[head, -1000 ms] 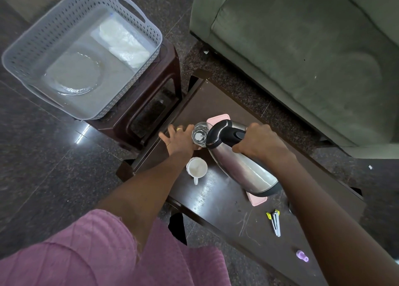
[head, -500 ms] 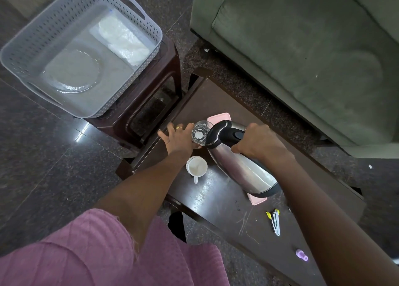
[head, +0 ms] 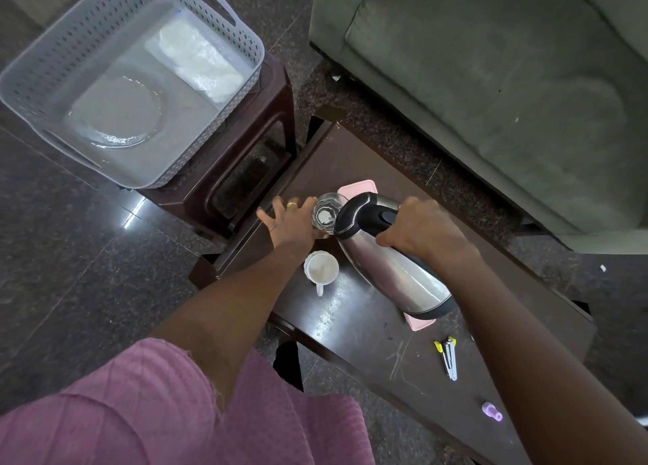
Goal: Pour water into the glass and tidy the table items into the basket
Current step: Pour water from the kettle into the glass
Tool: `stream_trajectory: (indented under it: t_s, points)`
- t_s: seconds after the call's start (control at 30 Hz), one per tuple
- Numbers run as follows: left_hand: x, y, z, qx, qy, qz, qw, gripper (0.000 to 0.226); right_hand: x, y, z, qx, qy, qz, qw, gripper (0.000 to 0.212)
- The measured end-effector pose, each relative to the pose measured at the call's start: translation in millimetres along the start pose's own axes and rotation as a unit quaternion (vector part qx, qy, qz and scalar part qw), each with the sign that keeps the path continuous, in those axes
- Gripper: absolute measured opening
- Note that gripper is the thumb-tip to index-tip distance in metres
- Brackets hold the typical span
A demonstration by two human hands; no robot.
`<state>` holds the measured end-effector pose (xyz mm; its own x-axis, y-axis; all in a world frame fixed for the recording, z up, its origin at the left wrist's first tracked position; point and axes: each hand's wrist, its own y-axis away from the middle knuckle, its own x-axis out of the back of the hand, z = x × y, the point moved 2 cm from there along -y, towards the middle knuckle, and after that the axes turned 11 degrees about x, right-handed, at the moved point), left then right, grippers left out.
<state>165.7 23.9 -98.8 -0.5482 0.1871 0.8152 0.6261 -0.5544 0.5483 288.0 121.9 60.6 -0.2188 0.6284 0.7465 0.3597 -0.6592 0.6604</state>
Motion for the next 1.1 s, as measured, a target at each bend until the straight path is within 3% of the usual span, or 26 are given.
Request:
stream_trajectory:
  t_s: [1.1]
  points:
    - [-0.9,-1.1,-1.6,0.001,0.014,-0.002,1.000,0.071,1.2,-5.6,-2.3,-0.009,-0.015,-0.011,1.000,0.055]
